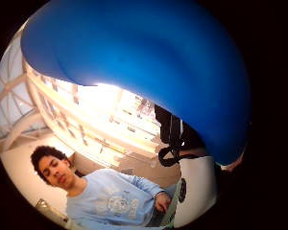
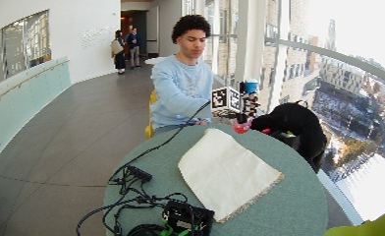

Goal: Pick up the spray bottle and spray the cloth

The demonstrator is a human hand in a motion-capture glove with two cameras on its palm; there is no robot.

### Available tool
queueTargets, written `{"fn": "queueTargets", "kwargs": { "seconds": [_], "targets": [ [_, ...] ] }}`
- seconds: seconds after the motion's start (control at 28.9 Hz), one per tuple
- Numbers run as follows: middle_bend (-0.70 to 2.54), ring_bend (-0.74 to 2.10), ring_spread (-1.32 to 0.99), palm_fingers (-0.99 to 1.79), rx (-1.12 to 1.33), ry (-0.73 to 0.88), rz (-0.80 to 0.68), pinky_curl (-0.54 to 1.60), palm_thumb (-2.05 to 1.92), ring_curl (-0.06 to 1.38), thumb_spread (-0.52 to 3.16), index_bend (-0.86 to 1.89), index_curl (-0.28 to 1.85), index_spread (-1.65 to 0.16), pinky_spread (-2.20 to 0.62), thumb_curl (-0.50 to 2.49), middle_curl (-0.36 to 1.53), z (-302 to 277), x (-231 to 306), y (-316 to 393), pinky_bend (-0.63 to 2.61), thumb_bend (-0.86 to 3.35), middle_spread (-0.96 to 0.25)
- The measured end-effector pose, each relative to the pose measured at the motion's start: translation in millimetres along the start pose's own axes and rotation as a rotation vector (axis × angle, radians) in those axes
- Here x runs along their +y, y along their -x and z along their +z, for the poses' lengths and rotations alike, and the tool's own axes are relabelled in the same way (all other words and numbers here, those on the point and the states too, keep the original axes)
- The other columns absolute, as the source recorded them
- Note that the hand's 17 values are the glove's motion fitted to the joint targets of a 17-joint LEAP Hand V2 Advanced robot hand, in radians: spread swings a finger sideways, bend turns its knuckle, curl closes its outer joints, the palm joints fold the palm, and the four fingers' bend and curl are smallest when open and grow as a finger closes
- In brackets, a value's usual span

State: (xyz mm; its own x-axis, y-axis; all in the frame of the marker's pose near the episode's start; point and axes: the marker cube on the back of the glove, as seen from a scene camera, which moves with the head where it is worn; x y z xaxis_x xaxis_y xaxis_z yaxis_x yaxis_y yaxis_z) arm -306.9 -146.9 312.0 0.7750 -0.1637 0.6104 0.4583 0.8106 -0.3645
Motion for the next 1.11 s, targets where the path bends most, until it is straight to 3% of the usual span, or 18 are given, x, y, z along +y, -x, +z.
{"fn": "queueTargets", "kwargs": {
  "seconds": [0.17,0.38,0.83,1.11],
  "targets": [
    [0.39,0.62,-0.11,1.20,-0.078,0.007,-0.011,0.40,0.87,0.41,0.85,0.12,0.28,-0.24,-0.18,0.61,0.47,62,0,-19,0.59,-0.03,-0.11],
    [0.39,0.62,-0.11,1.19,-0.086,0.015,-0.003,0.39,0.87,0.40,0.86,0.12,0.28,-0.25,-0.18,0.60,0.47,91,3,-33,0.56,-0.03,-0.11],
    [0.38,0.60,-0.11,1.19,-0.100,0.049,0.009,0.39,0.86,0.40,0.88,0.13,0.29,-0.25,-0.18,0.57,0.47,97,8,-41,0.54,-0.03,-0.11],
    [0.36,0.58,-0.11,1.01,-0.062,0.020,-0.014,0.39,0.82,0.40,0.93,0.04,0.26,-0.27,-0.12,0.51,0.46,63,12,-28,0.50,-0.04,-0.11]
  ]
}}
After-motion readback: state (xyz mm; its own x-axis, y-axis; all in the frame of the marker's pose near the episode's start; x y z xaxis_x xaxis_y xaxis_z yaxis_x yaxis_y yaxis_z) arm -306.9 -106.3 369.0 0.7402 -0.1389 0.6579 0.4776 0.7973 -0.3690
